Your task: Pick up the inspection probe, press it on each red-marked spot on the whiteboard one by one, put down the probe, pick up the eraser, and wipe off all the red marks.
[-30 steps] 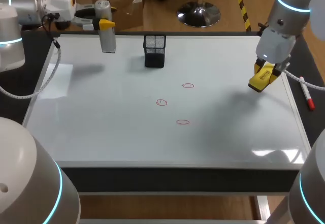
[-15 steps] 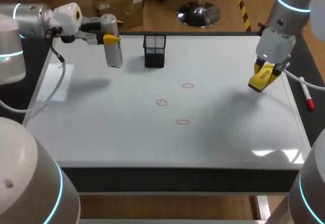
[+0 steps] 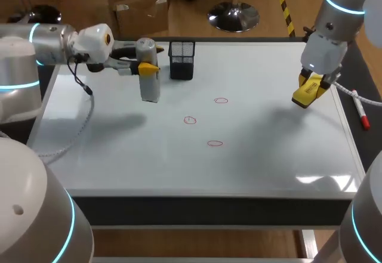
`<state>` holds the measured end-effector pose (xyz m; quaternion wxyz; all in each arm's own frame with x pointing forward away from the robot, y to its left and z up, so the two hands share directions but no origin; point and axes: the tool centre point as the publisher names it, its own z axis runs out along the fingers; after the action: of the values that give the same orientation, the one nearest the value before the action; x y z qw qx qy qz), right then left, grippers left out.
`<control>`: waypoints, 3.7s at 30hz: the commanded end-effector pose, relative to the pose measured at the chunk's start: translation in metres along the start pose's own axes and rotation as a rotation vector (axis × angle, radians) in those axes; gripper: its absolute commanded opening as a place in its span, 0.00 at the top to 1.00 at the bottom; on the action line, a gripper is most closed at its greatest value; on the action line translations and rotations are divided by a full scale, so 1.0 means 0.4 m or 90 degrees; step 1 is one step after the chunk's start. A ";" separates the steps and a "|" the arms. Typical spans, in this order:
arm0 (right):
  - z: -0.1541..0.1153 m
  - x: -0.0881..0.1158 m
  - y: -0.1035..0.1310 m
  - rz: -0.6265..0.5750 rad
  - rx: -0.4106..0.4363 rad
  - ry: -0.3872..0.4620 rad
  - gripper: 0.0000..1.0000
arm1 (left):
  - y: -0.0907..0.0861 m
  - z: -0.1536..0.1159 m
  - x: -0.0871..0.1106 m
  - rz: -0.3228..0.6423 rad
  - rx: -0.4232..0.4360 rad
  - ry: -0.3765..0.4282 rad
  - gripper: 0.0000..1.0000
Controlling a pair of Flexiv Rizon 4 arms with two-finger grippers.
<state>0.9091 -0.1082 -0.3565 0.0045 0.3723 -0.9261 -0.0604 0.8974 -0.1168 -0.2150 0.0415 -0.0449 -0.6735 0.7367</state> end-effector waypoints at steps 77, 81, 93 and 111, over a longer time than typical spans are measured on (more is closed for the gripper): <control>-0.002 0.000 -0.001 -0.001 0.001 0.002 1.00 | 0.172 0.235 0.012 0.002 0.024 -0.049 1.00; -0.002 0.000 -0.001 -0.001 0.001 0.002 1.00 | 0.160 0.230 0.022 0.002 0.024 -0.056 1.00; -0.002 0.000 -0.001 -0.001 0.001 0.002 1.00 | 0.104 0.166 0.071 0.006 0.017 -0.133 1.00; -0.002 0.000 -0.001 -0.001 0.001 0.002 1.00 | 0.075 -0.014 0.170 0.021 0.016 -0.219 1.00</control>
<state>0.9090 -0.1082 -0.3566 0.0044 0.3723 -0.9261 -0.0604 0.8464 -0.1242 -0.2524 -0.0619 0.0470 -0.6611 0.7463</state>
